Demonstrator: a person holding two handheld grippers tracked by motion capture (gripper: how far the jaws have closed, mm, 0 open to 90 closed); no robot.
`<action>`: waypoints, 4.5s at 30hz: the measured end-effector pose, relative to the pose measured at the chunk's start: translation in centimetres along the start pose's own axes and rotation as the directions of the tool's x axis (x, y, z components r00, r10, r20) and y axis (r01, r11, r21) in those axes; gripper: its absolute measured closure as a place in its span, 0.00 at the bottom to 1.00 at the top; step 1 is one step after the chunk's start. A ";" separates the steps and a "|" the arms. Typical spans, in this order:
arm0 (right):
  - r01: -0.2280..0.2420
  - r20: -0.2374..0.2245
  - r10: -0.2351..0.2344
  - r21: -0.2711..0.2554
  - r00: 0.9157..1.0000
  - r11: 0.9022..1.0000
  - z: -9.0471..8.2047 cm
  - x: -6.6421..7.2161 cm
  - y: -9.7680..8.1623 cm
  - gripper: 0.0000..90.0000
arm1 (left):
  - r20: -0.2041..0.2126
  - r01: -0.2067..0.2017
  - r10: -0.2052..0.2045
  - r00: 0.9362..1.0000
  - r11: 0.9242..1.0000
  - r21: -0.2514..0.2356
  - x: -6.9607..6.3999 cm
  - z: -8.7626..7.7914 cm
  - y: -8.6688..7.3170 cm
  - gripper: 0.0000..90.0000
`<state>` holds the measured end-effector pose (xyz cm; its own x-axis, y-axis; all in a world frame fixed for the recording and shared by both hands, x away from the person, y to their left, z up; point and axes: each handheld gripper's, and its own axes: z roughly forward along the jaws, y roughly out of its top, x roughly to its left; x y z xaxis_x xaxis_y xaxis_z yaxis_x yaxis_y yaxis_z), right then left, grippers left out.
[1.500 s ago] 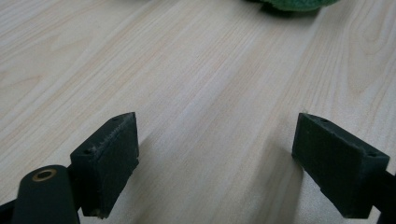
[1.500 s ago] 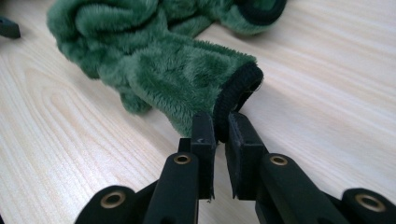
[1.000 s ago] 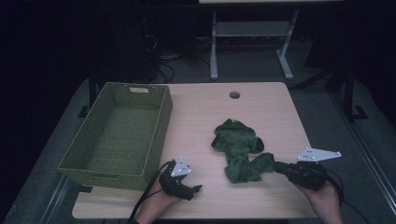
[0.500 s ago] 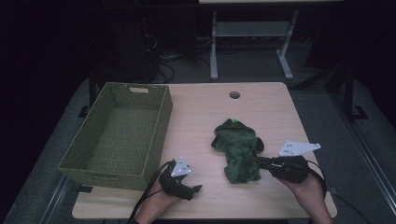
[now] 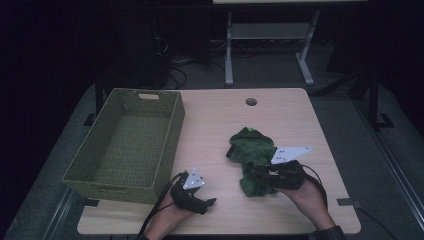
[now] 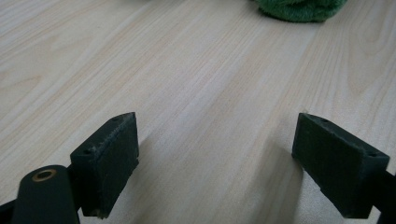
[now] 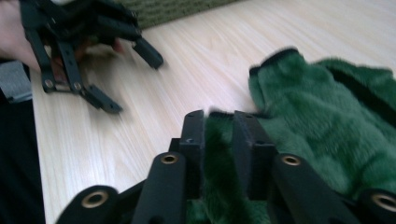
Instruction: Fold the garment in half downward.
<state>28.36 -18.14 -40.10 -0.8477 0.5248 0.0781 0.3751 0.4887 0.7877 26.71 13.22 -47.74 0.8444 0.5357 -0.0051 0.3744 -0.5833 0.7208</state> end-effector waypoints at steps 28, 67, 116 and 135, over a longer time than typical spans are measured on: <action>-0.081 -0.046 0.090 0.172 0.995 0.982 5.2 -2.0 -2.8 1.00 | 0.001 -0.002 0.002 1.000 1.000 0.001 0.0 0.0 0.0 0.15; -0.134 0.094 0.132 0.016 0.987 0.991 0.2 -5.6 0.2 0.61 | 0.070 0.007 -0.006 0.998 1.000 -0.011 2.5 0.1 6.7 0.48; -0.260 0.184 0.233 0.139 0.955 0.955 6.8 -16.1 -0.4 0.63 | 0.025 0.083 -0.084 0.996 0.996 0.038 11.8 11.8 13.0 0.70; -0.291 0.212 0.271 0.065 0.939 0.955 5.1 -16.3 0.5 0.98 | 0.011 0.042 -0.042 0.999 0.999 -0.008 11.5 10.3 15.9 0.97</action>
<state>44.30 -22.94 -44.13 -0.6145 0.7731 0.1573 0.6290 0.3597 0.6892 46.33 3.77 -43.46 0.8322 0.5528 -0.0433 0.4068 -0.5555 0.7252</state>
